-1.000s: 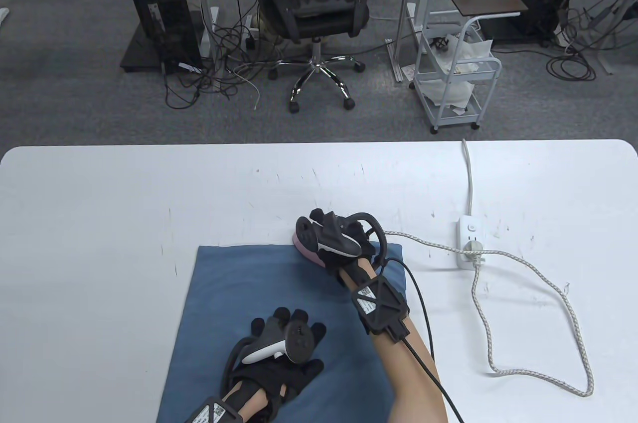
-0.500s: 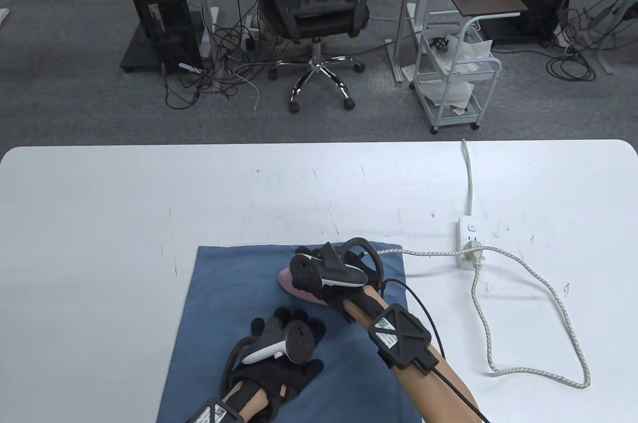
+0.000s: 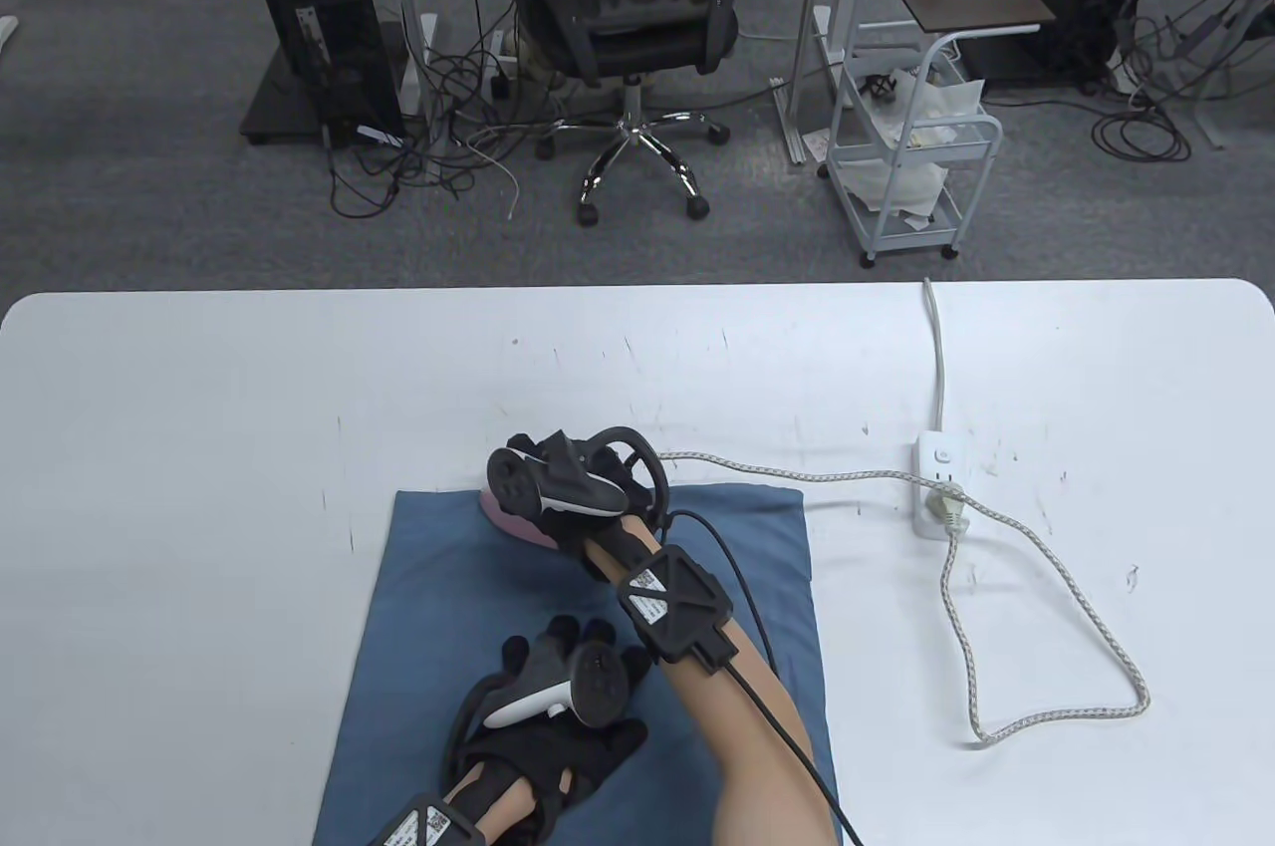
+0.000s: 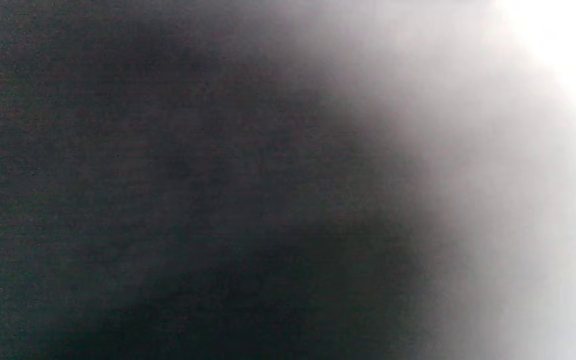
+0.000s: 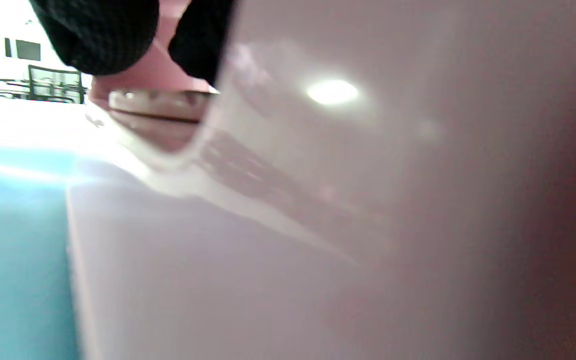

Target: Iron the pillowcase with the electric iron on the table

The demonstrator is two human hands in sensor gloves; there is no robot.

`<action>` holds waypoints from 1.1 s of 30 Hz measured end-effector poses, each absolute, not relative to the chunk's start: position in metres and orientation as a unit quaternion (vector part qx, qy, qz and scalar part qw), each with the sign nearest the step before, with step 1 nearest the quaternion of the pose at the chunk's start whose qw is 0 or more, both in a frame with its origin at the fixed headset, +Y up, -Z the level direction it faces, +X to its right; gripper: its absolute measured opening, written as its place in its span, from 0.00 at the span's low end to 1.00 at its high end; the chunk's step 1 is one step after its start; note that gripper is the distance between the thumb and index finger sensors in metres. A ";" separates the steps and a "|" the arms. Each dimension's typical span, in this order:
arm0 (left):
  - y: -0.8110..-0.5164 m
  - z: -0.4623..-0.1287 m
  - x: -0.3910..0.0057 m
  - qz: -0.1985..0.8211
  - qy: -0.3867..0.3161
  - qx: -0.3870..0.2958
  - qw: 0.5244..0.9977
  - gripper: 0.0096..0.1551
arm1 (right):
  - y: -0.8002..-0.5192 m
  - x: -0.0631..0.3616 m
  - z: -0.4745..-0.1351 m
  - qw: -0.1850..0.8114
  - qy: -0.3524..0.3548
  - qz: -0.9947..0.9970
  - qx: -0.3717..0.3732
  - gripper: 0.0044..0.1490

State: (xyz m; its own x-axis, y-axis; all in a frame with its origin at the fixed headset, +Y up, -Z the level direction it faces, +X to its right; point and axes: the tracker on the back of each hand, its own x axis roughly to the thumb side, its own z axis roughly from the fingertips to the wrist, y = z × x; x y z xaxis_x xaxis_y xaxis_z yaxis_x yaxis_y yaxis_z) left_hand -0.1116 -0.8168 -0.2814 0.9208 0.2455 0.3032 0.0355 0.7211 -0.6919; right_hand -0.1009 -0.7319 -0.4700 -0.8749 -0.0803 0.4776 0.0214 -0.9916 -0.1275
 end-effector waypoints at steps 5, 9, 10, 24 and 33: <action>-0.817 -0.281 -0.111 0.057 -0.190 -0.369 0.908 0.43 | -0.731 -0.102 -0.474 0.027 0.050 -0.968 -0.245 0.43; -0.817 -0.281 -0.111 0.056 -0.190 -0.369 0.908 0.43 | -0.731 -0.097 -0.472 0.047 0.041 -0.970 -0.233 0.44; -0.817 -0.281 -0.111 0.057 -0.190 -0.369 0.908 0.43 | -0.731 -0.092 -0.471 0.050 0.039 -0.971 -0.230 0.44; -0.817 -0.281 -0.112 0.056 -0.190 -0.369 0.908 0.43 | -0.729 0.006 -0.460 0.057 0.023 -0.986 -0.158 0.44; -0.817 -0.281 -0.112 0.056 -0.190 -0.369 0.908 0.43 | -0.729 0.080 -0.455 0.057 0.018 -0.994 -0.094 0.44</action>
